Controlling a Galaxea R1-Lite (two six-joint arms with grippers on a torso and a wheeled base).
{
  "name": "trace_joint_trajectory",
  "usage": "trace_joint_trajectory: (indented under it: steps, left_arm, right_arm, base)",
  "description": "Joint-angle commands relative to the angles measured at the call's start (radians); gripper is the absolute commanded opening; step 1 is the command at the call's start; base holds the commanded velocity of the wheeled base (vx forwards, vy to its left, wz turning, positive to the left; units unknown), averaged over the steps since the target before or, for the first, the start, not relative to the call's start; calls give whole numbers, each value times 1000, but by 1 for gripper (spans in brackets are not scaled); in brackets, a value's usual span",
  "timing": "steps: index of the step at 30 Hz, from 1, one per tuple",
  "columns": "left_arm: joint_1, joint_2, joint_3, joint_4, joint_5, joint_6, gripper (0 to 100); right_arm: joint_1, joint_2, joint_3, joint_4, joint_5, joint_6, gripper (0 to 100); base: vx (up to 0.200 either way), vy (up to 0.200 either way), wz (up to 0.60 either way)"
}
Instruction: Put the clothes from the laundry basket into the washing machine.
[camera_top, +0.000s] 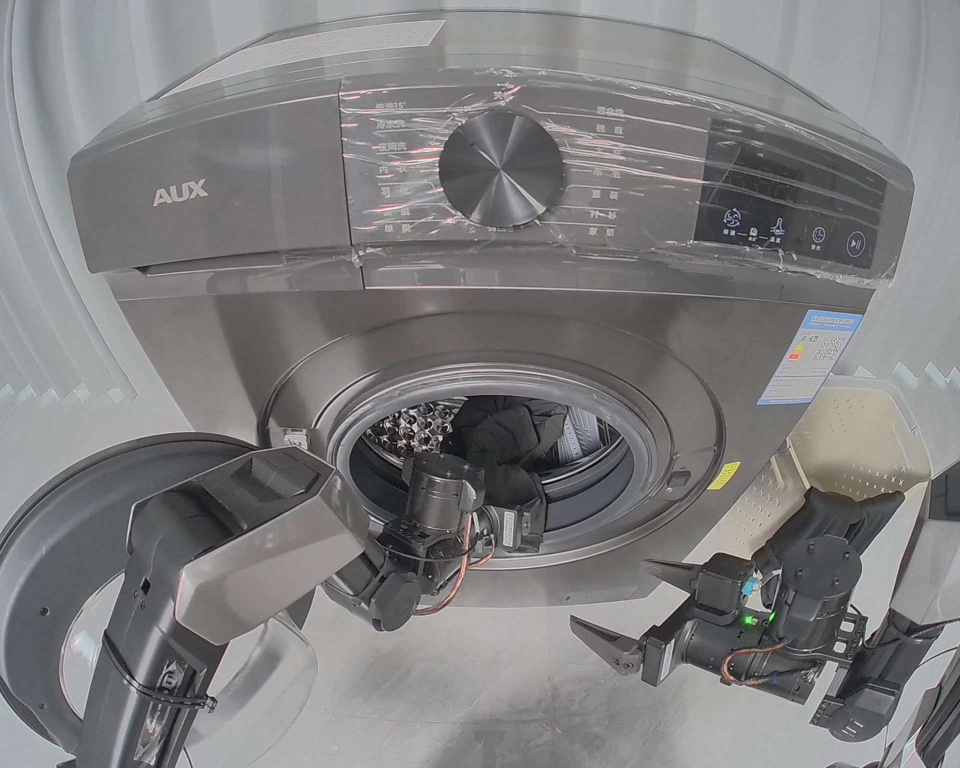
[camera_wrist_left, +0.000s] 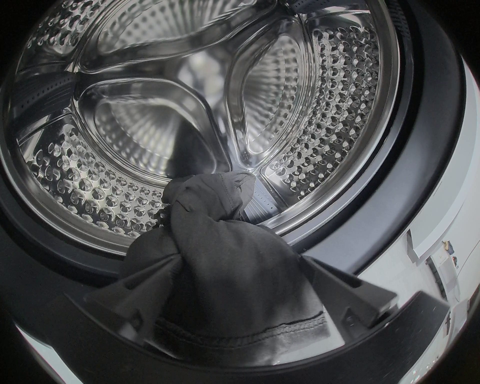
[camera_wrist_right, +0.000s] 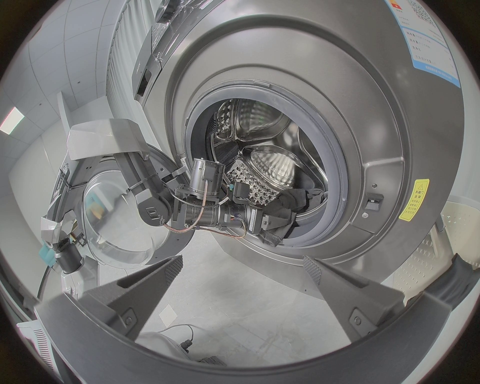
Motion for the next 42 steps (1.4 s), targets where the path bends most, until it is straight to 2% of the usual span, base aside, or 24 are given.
trace_joint_trajectory:
  steps: [1,9,11,12,15,21,22,37,42]
  left_arm:
    - [6,42,-14,7,1,0,0]
    - [11,33,-68,-18,8,-6,0]
    - [23,42,-138,-56,33,-10,0]
    - [39,53,-198,-84,65,-12,0]
    - [52,78,-275,-115,80,-16,0]
    - [62,78,-278,-133,80,-16,0]
    - [62,78,-276,-133,80,-16,100]
    - [57,82,-252,-138,80,-24,100]
    - [33,61,-170,-145,73,-16,100]
  right_arm:
    - [0,0,-1,-1,1,0,100]
    - [0,1,-1,-1,5,0,100]
    - [0,0,-1,-1,5,0,100]
    - [0,0,-1,-1,5,0,100]
    - [0,0,-1,-1,5,0,100]
    - [0,0,-1,-2,5,0,100]
    - [0,0,-1,-1,5,0,100]
    - [0,0,1,-1,5,0,100]
    - [0,0,1,-1,4,0,100]
  base:
    - [0,0,0]
    - [0,0,0]
    - [0,0,0]
    - [0,0,0]
    - [0,0,0]
    - [0,0,0]
    - [0,0,0]
    - [0,0,0]
    - [0,0,0]
